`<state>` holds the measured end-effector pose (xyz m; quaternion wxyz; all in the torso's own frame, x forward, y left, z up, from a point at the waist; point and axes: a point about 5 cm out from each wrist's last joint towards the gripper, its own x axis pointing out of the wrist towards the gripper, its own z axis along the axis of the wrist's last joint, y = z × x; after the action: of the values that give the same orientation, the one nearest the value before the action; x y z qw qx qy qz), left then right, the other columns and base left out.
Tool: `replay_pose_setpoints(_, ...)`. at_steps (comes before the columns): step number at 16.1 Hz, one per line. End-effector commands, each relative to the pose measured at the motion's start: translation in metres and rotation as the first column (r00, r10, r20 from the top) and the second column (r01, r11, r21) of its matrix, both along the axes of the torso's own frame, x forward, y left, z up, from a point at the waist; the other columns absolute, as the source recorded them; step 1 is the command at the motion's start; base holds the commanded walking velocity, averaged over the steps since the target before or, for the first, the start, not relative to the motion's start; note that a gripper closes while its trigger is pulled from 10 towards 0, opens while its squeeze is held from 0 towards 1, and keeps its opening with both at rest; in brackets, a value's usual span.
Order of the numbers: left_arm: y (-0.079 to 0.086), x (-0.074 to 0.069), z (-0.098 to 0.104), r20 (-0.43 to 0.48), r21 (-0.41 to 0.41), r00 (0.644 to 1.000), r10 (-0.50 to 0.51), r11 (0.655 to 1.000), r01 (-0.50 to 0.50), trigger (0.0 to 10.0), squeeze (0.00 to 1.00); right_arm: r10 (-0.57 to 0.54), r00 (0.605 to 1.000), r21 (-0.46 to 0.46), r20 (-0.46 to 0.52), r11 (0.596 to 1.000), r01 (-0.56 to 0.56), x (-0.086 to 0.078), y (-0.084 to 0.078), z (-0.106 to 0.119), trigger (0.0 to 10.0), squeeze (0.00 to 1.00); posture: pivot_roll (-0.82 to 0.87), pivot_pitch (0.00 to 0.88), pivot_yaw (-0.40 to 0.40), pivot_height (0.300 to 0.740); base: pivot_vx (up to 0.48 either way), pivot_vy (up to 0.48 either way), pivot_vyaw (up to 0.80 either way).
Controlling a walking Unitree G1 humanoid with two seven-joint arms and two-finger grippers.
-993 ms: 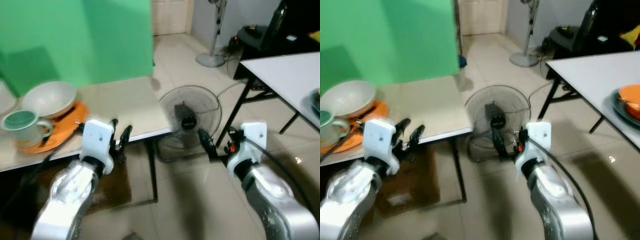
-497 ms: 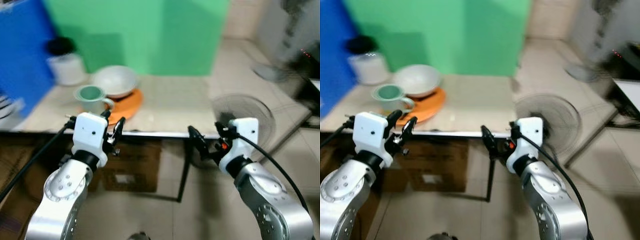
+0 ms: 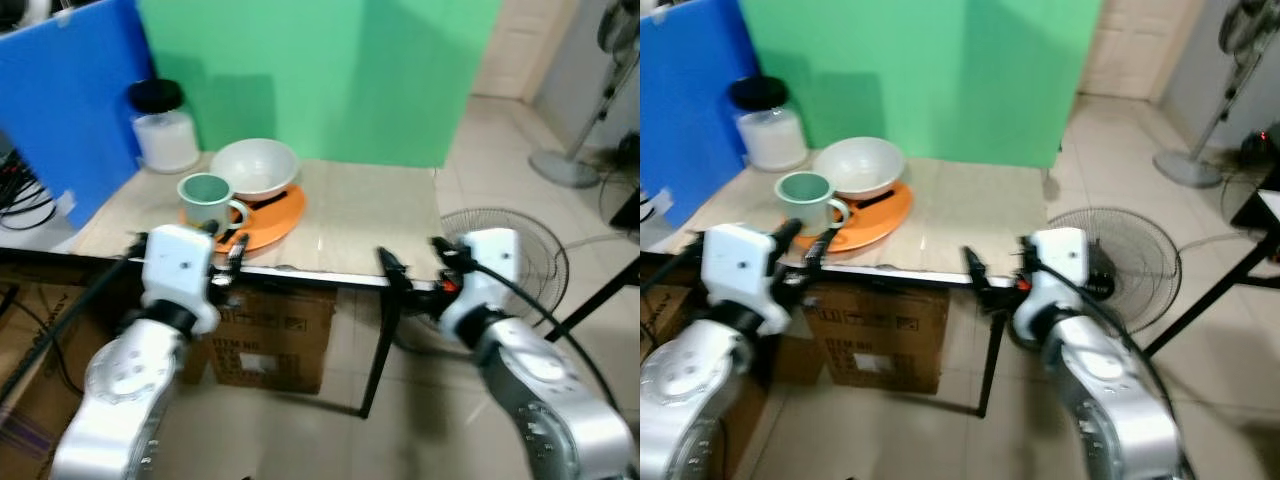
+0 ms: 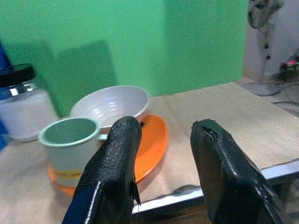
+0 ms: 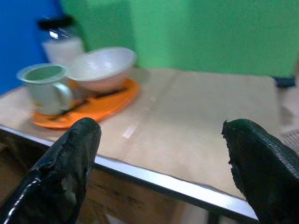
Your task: Setting the table
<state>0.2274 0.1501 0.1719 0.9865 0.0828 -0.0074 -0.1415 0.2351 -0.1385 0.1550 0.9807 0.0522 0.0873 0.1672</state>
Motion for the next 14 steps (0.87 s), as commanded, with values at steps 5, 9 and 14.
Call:
replay_pose_setpoints(5,0.0047,0.0007,0.0055,0.021,0.018,1.000,0.010,1.000,-0.010,10.0,0.00,0.047,0.999,0.007,0.009,0.999,-0.047,0.0029,0.0083,0.0025,10.0,1.00,0.18,0.000,-0.024,0.740,0.255,0.000,0.48)
replay_pose_setpoints(9,0.0071,0.0035,0.0091,0.032,0.021,0.999,0.004,1.000,-0.005,10.0,0.00,0.047,0.999,0.015,0.022,0.999,-0.047,0.0056,0.0099,0.0042,10.0,1.00,0.18,0.000,-0.019,0.740,0.254,0.000,0.40)
replay_pose_setpoints(14,0.0043,0.0041,0.0076,0.006,-0.015,1.000,-0.015,1.000,0.015,10.0,0.48,0.028,0.999,0.027,0.026,0.999,-0.029,0.0080,0.0093,0.0043,10.0,1.00,0.18,0.000,-0.017,0.740,0.255,0.000,0.00)
